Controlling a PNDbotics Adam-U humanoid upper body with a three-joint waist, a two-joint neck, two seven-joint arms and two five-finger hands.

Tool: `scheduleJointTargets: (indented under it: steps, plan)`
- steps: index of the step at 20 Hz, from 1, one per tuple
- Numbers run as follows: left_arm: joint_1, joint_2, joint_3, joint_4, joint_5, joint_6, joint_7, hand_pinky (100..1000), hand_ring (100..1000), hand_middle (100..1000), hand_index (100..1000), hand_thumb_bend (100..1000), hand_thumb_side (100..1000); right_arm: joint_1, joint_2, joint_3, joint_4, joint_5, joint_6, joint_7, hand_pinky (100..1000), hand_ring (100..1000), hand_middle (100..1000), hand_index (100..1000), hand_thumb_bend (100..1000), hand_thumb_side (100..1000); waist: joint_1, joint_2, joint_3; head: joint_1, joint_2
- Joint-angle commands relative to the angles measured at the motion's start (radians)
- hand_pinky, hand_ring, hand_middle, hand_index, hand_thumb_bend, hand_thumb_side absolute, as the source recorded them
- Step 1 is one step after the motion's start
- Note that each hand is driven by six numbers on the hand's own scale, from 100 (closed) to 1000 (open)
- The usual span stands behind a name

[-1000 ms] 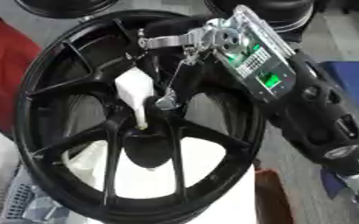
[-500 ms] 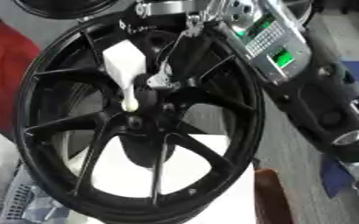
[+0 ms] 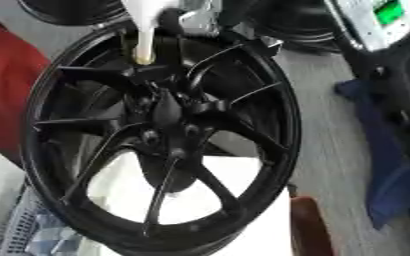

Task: Pull the pin out of the wheel hub.

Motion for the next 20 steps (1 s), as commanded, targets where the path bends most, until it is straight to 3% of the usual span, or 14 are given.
scheduleJointTargets:
  steps: [1,3,5,9,13,15,16,17,18,20]
  plan:
    - [-0.005,0.015,0.011,-0.018,-0.006,-0.001,0.004,757,601,522,724,407,609,-0.014,-0.076,-0.047,-0.013,-0.076,0.014,-0.048,820,608,332,503,113,100,0.003,-0.025,-0.001,0.002,-0.004]
    - [-0.005,0.015,0.011,-0.018,-0.006,0.0,0.004,757,601,522,724,407,609,-0.013,-0.082,-0.049,-0.016,-0.088,0.019,-0.056,820,608,332,503,113,100,0.002,-0.025,-0.001,0.002,-0.004]
    - [0.007,0.024,0.031,-0.019,-0.012,-0.005,0.018,757,599,521,724,406,606,0.011,-0.107,-0.073,0.006,-0.077,0.036,-0.073,821,626,381,538,113,100,0.003,-0.028,-0.025,0.041,0.008]
    - [0.027,0.033,0.066,-0.02,-0.016,-0.011,0.061,758,599,520,724,404,606,0.112,-0.208,-0.174,0.106,-0.016,0.088,-0.136,828,628,399,560,100,100,0.03,-0.024,-0.117,0.119,0.006]
    - [0.024,0.034,0.075,-0.02,-0.017,-0.015,0.076,758,598,520,724,403,605,0.222,-0.318,-0.284,0.216,0.051,0.087,-0.204,826,638,415,575,138,100,0.053,-0.013,-0.152,0.143,-0.006]
    - [0.02,0.031,0.076,-0.021,-0.016,-0.017,0.079,758,598,520,724,403,604,0.277,-0.373,-0.339,0.269,0.085,0.089,-0.238,836,663,492,652,197,100,0.061,-0.008,-0.157,0.147,-0.012]
    - [0.017,0.028,0.077,-0.021,-0.015,-0.018,0.079,759,598,520,724,403,604,0.306,-0.402,-0.368,0.297,0.103,0.091,-0.255,858,716,618,750,261,100,0.066,-0.006,-0.158,0.147,-0.014]
    - [0.015,0.026,0.076,-0.021,-0.014,-0.018,0.08,759,598,520,724,404,604,0.333,-0.429,-0.395,0.324,0.12,0.098,-0.272,864,733,660,769,279,100,0.069,-0.003,-0.158,0.145,-0.017]
    - [0.013,0.023,0.076,-0.021,-0.014,-0.018,0.079,759,598,520,724,404,605,0.361,-0.457,-0.423,0.352,0.137,0.102,-0.289,896,795,786,850,332,100,0.073,-0.001,-0.155,0.144,-0.019]
    - [0.009,0.019,0.075,-0.022,-0.012,-0.019,0.078,759,599,520,725,407,605,0.416,-0.478,-0.475,0.407,0.171,0.102,-0.323,928,845,872,904,367,139,0.077,0.002,-0.15,0.143,-0.021]
